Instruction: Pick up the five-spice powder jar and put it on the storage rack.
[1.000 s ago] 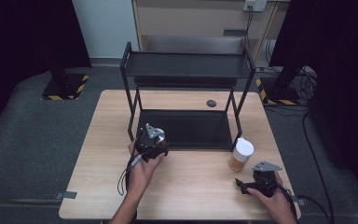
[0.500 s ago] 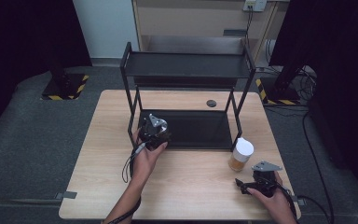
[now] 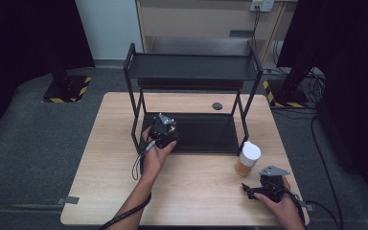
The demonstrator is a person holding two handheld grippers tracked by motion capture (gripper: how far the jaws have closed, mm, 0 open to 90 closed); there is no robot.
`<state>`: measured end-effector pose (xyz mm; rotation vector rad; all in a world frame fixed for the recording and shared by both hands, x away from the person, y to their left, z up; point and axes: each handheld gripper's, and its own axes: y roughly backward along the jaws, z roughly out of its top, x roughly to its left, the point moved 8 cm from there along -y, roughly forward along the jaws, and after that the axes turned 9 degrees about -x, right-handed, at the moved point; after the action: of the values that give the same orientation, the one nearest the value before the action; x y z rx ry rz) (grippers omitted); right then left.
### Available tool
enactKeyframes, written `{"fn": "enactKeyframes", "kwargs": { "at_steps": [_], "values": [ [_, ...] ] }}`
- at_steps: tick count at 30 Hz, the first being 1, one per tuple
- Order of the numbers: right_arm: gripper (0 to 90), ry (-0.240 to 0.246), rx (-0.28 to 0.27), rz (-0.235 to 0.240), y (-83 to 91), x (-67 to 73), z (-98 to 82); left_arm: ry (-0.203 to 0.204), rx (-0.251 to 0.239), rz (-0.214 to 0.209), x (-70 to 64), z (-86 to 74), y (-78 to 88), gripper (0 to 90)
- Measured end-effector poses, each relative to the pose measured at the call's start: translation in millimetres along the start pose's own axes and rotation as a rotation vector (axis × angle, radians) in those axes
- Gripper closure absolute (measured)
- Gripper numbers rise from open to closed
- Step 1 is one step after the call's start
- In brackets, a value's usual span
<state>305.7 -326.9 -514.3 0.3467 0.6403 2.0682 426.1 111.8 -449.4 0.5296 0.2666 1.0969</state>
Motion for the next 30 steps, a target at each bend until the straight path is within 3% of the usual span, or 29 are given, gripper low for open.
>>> {"fn": "enactKeyframes", "kwargs": {
  "at_steps": [16,30],
  "values": [
    [1.5,0.000,0.000,0.000,0.0,0.0,0.0,0.016,0.016,0.006,0.5,-9.6,-12.6,30.0],
    [1.5,0.000,0.000,0.000,0.0,0.0,-0.1,0.024,-0.014,0.013,-1.2,-17.0,-12.9,29.9]
  ]
}}
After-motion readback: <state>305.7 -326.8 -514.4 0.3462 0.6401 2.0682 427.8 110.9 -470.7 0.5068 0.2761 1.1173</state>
